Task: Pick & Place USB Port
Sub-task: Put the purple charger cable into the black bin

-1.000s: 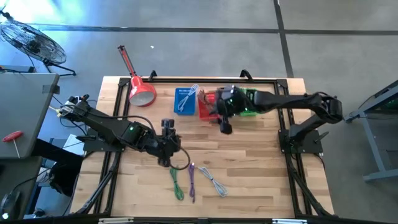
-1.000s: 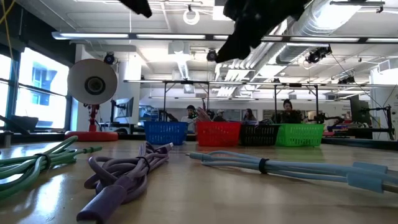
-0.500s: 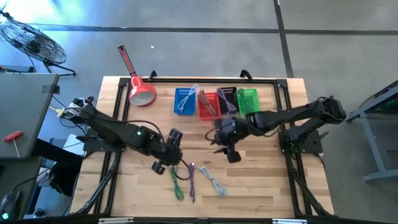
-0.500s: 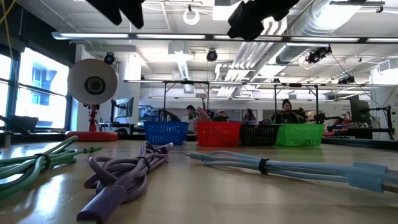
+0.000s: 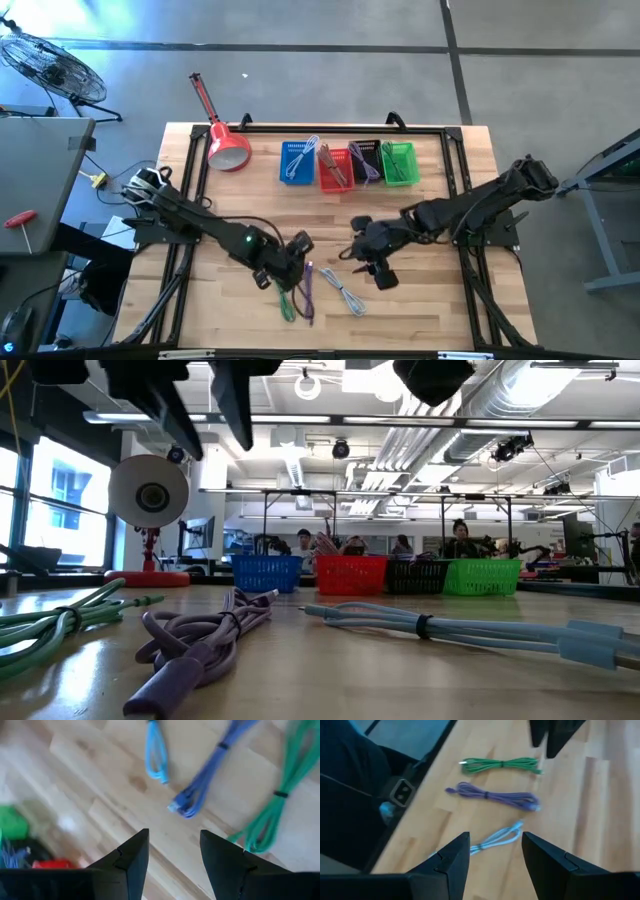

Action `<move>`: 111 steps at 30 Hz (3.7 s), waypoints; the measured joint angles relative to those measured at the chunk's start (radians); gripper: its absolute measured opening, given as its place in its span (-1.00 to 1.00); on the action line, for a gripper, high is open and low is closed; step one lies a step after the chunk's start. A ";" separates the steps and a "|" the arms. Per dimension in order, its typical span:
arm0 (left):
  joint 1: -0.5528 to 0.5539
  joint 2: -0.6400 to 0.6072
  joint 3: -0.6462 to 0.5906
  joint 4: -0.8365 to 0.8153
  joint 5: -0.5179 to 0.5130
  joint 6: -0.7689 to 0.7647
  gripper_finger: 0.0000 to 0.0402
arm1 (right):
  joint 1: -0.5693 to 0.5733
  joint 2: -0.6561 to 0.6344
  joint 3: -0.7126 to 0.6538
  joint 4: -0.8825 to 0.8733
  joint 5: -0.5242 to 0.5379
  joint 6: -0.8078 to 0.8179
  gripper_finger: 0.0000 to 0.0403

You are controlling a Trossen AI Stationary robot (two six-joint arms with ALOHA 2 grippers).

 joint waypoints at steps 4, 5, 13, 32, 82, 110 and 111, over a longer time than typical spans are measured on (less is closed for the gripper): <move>-0.031 0.013 0.000 0.054 -0.001 0.094 -0.15 | 0.053 0.000 0.000 0.001 0.001 0.083 -0.15; -0.038 0.014 0.000 0.075 -0.001 0.111 -0.15 | 0.065 0.000 0.000 0.001 0.009 0.103 -0.15; -0.049 0.070 0.000 0.097 0.049 0.134 -0.15 | 0.143 0.000 0.000 0.010 0.121 0.226 -0.15; -0.048 0.191 0.002 0.187 0.079 0.281 -0.15 | 0.260 0.000 0.000 0.083 0.315 0.406 -0.15; 0.041 0.321 0.002 0.259 0.108 0.430 -0.94 | 0.283 0.014 0.000 0.130 0.431 0.403 -0.15; -0.033 -0.056 0.214 0.021 -0.374 -0.302 -0.99 | 0.323 0.014 0.000 0.137 0.912 0.115 -0.15; -0.032 -0.089 0.202 0.050 -0.340 -0.311 -0.99 | 0.323 0.014 0.000 0.138 0.955 0.100 -0.15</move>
